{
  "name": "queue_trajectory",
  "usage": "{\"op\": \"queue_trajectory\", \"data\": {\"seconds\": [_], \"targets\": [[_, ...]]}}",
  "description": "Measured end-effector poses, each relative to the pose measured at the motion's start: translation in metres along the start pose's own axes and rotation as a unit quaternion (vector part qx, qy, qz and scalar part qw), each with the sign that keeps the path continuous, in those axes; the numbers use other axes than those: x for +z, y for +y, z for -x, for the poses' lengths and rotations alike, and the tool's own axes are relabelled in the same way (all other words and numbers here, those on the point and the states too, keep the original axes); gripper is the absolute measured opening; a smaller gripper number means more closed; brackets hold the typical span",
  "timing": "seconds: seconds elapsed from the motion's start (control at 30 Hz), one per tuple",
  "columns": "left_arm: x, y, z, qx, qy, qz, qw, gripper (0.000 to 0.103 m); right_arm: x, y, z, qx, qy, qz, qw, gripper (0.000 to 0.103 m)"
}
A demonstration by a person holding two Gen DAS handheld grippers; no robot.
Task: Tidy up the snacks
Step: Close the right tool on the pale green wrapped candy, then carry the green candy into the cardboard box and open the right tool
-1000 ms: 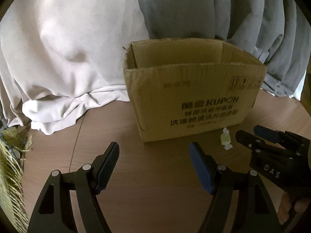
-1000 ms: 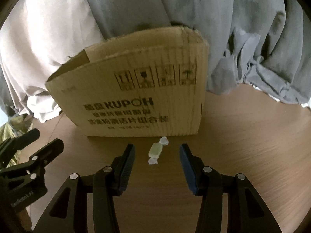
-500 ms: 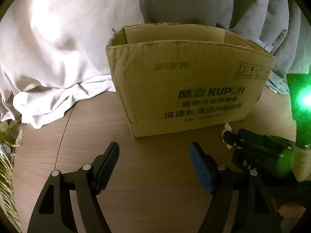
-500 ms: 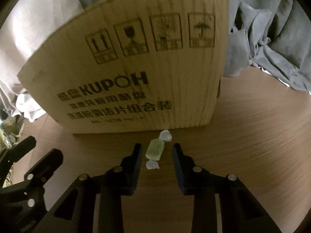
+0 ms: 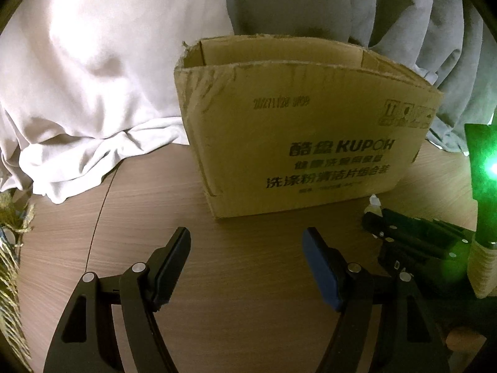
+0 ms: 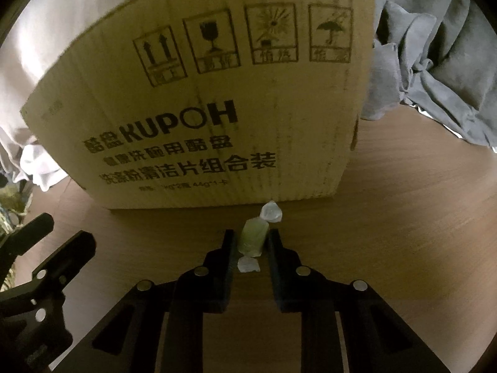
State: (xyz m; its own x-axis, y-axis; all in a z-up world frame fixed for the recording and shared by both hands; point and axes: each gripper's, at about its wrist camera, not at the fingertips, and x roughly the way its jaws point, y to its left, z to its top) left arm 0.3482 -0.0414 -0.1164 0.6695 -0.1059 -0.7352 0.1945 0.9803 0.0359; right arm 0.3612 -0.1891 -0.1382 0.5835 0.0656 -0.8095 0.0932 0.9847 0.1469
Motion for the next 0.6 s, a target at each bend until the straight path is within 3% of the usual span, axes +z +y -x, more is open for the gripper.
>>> {"op": "queue_trajectory", "data": {"seconds": [0.6], "targets": [[0.007, 0.005, 0.066, -0.017, -0.059, 0.016, 0.9980, 0.073, 0.002, 0.010, 0.078, 0.025, -0.060, 0.026, 0.998, 0.021]]}}
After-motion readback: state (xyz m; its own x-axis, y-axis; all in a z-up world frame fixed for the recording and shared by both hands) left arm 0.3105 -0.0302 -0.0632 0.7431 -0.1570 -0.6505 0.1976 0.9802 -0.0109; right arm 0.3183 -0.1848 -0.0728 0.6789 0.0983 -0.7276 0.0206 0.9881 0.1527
